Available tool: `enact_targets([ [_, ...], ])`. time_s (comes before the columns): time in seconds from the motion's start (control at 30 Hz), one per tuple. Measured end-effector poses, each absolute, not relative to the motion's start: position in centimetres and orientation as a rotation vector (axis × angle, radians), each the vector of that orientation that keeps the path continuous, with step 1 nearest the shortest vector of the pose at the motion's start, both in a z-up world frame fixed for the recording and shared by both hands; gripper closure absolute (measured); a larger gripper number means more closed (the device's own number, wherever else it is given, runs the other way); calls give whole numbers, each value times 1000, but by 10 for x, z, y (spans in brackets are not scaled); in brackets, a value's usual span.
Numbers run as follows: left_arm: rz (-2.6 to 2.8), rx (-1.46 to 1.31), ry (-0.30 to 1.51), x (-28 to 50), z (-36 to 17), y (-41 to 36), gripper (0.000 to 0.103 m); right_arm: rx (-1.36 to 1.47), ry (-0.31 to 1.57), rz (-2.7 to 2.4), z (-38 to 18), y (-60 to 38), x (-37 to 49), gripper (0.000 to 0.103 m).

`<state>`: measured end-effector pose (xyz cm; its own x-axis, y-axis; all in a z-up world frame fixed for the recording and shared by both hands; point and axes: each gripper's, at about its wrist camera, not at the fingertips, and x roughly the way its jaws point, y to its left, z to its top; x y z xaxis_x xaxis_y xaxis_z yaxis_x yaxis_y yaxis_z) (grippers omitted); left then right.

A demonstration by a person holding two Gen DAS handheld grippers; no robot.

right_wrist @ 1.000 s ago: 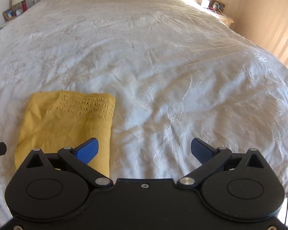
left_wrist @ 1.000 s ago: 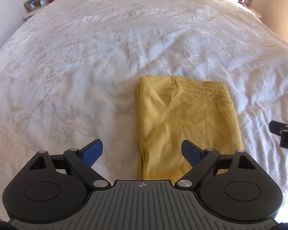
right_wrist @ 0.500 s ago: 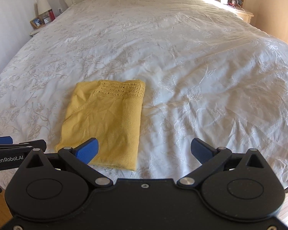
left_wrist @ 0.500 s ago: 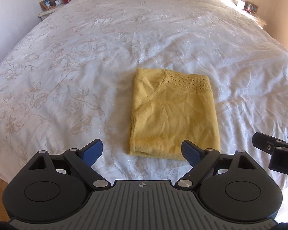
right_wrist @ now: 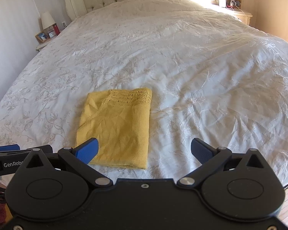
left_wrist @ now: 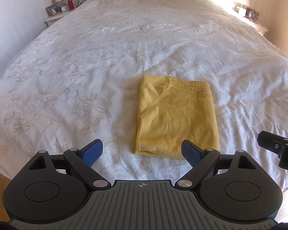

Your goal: Fold small clothes

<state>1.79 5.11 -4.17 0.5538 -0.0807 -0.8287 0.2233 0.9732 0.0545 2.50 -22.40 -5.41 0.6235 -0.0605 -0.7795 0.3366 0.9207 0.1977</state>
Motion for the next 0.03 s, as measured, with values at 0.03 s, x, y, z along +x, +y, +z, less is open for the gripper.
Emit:
enact_targets([
  [0.03,-183,160,969,18,-41,52,14,344,870,-232,-54,-224,25,1],
])
